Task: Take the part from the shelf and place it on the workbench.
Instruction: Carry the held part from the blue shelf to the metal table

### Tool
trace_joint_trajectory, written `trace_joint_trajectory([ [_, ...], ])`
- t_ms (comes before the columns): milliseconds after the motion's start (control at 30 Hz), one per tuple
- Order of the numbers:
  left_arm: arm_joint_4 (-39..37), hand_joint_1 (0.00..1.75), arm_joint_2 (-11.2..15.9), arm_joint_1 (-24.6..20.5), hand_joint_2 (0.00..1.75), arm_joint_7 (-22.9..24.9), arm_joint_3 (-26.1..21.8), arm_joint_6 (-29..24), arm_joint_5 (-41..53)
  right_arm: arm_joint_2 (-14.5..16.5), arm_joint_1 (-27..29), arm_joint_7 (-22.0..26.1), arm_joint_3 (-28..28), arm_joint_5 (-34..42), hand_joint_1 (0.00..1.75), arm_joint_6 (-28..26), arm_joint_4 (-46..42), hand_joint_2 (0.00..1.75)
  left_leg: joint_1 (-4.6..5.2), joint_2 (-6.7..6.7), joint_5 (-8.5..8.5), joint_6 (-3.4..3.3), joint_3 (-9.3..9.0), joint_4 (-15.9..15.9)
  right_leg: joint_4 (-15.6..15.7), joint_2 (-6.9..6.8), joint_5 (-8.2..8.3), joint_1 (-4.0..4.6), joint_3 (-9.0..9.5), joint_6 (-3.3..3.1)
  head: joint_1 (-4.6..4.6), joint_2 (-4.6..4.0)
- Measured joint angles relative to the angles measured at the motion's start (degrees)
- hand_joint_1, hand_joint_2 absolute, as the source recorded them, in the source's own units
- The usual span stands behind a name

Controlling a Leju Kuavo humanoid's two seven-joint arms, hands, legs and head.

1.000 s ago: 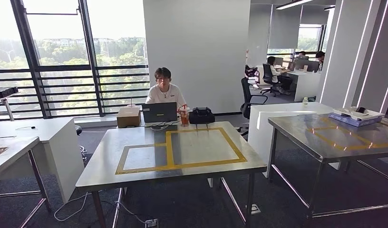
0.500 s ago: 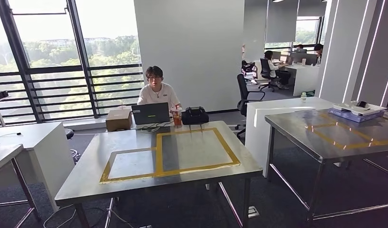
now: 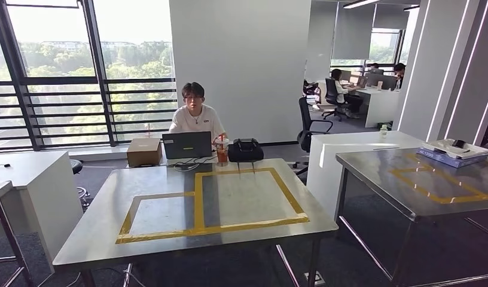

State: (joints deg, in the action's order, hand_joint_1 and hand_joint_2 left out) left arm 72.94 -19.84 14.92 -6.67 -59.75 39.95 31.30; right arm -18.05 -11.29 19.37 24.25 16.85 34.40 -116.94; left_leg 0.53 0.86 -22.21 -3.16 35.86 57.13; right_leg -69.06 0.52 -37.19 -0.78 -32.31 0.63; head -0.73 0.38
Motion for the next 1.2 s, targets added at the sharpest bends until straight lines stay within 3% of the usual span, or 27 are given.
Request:
trace_joint_trajectory([
  [67,0.0,0.0,0.0,0.0,1.75,0.0,0.0,0.0,0.0,0.0,0.2,0.0,0.0,0.0,1.75,0.0,0.0,1.75,0.17,0.15,-0.78,-0.13,-0.65,0.0,-5.6,-0.02,-0.38,-0.02,-5.21,0.3,0.06,-0.01],
  [100,0.0,0.0,0.0,0.0,1.75,0.0,0.0,0.0,-0.2,0.0,0.2,0.0,0.0,0.0,1.75,0.1,0.1,1.75,0.26,0.28,-1.17,-0.13,-1.13,0.0,-5.0,-0.02,1.1,0.0,-6.19,0.7,0.09,-0.01],
  [167,-0.1,0.0,0.0,0.0,1.75,0.0,0.0,-0.1,-0.6,0.0,0.2,-0.1,0.0,0.0,1.75,0.1,0.1,1.75,0.37,0.52,-2.12,0.02,-2.29,0.0,2.2,-0.05,6.53,0.11,-4.9,1.44,0.16,-0.01],
  [233,-0.2,0.0,0.0,0.0,1.75,0.0,0.0,-0.4,-1.1,0.0,0.2,-0.2,0.0,0.0,1.75,0.2,0.1,1.75,0.68,0.74,-3.14,0.42,-3.03,0.4,9.3,-0.12,11.16,0.32,-2.67,1.04,0.2,-0.02],
  [267,-0.3,0.0,0.0,0.0,1.75,0.0,0.0,-0.7,-1.3,0.0,0.2,-0.3,0.0,0.0,1.75,0.2,0.2,1.75,0.8,0.81,-3.53,0.66,-3.14,0.6,10.9,-0.14,12.15,0.44,-2.13,0.51,0.2,-0.02],
  [367,-0.4,0.0,0.0,0.1,1.75,0.2,0.1,-1.1,-1.8,0.1,0.2,-0.3,0.0,-0.1,1.75,0.2,0.3,1.75,0.77,0.8,-4.34,1.37,-3.15,0.9,11.4,-0.12,12.28,0.33,-1.8,-0.72,0.11,-0.01],
  [433,-0.4,0.0,0.1,0.1,1.75,0.3,0.1,-1.2,-1.9,0.1,0.1,-0.3,0.0,-0.1,1.75,0.2,0.3,1.75,0.46,0.35,-6.02,2.24,-1.96,3.5,11.6,-0.16,12.12,-0.12,-1.35,-1.24,0.0,-0.01],
  [533,-0.4,0.0,0.1,0.1,1.75,0.4,0.2,-1.2,-1.9,0.1,0.1,-0.3,0.0,-0.1,1.75,0.2,0.3,1.75,-0.63,-0.26,-10.3,3.68,3.4,13.6,11.6,-0.25,11.68,-0.25,-0.8,-1.79,-0.15,-0.01],
  [600,-0.5,0.0,0.1,0.1,1.75,0.4,0.3,-1.1,-1.9,0.1,0.1,-0.3,0.1,-0.1,1.75,0.2,0.3,1.75,-1.19,-0.53,-10.57,4.09,5.98,17.2,11.6,-0.23,11.4,-0.3,-0.51,-1.76,-0.18,-0.02],
  [667,-0.5,0.0,0.1,0.1,1.75,0.5,0.3,-1.1,-1.9,0.1,0.2,-0.3,0.1,-0.1,1.75,0.2,0.4,1.75,-1.43,-0.74,-7.11,4.12,4.57,13.1,11.6,-0.15,11.07,-0.4,-0.01,-1.51,-0.21,-0.02],
  [700,-0.5,0.0,0.1,0.1,1.75,0.5,0.3,-1.2,-1.9,0.1,0.1,-0.3,0.1,-0.1,1.75,0.2,0.4,1.75,-1.45,-0.78,-4.85,3.99,2.65,9.0,11.6,-0.11,10.88,-0.44,0.28,-1.33,-0.23,-0.02],
  [767,-0.5,0.0,0.1,0.1,1.75,0.5,0.4,-1.1,-1.9,0.1,0.1,-0.3,0.1,-0.1,1.75,0.2,0.4,1.75,-1.19,-0.75,-2.51,3.54,-0.48,2.5,11.6,-0.05,10.52,-0.26,0.59,-0.81,-0.24,-0.01],
  [933,-0.4,0.0,0.0,0.1,1.75,0.5,0.5,-1.1,-1.9,0.1,0.0,-0.3,0.0,-0.2,1.75,0.2,0.4,1.75,-0.77,-0.59,-2.24,1.69,-2.16,0.0,10.8,-0.18,9.6,-0.3,0.3,0.59,-0.09,-0.01],
  [967,-0.4,0.0,0.0,0.1,1.75,0.5,0.5,-1.0,-1.9,0.0,0.0,-0.3,0.0,-0.2,1.75,0.1,0.4,1.75,-0.85,-0.59,-2.08,1.31,-2.54,-0.4,8.7,-0.24,8.57,-0.27,-0.77,0.51,-0.02,-0.01],
  [1067,-0.5,0.0,0.0,0.0,1.75,0.5,0.6,-0.9,-1.8,0.0,0.2,-0.3,0.0,-0.3,1.75,0.1,0.4,1.75,-0.65,-0.58,-2.18,0.68,-2.73,-0.6,-2.4,-0.29,4.49,-0.27,-6.81,0.05,0.18,-0.01],
  [1100,-0.5,0.0,0.0,0.0,1.75,0.5,0.6,-0.9,-1.8,0.0,0.3,-0.3,0.0,-0.3,1.75,0.1,0.4,1.75,-0.55,-0.54,-2.25,0.62,-2.77,-0.6,-4.5,-0.29,4.19,-0.27,-8.13,0.21,0.21,-0.01],
  [1133,-0.5,0.0,0.0,0.0,1.75,0.5,0.6,-0.9,-1.7,0.0,0.4,-0.3,0.1,-0.4,1.75,0.1,0.5,1.75,-0.49,-0.47,-2.33,0.61,-2.86,-0.6,-4.2,-0.3,4.85,-0.27,-8.31,0.54,0.25,-0.01],
  [1200,-0.5,0.0,0.0,0.0,1.75,0.5,0.6,-1.0,-1.8,0.0,0.4,-0.4,0.1,-0.6,1.75,0.0,0.5,1.75,-0.45,-0.04,-2.58,0.84,-3.14,-0.4,2.8,0.11,8.23,-0.33,-5.25,1.3,0.32,-0.01],
])
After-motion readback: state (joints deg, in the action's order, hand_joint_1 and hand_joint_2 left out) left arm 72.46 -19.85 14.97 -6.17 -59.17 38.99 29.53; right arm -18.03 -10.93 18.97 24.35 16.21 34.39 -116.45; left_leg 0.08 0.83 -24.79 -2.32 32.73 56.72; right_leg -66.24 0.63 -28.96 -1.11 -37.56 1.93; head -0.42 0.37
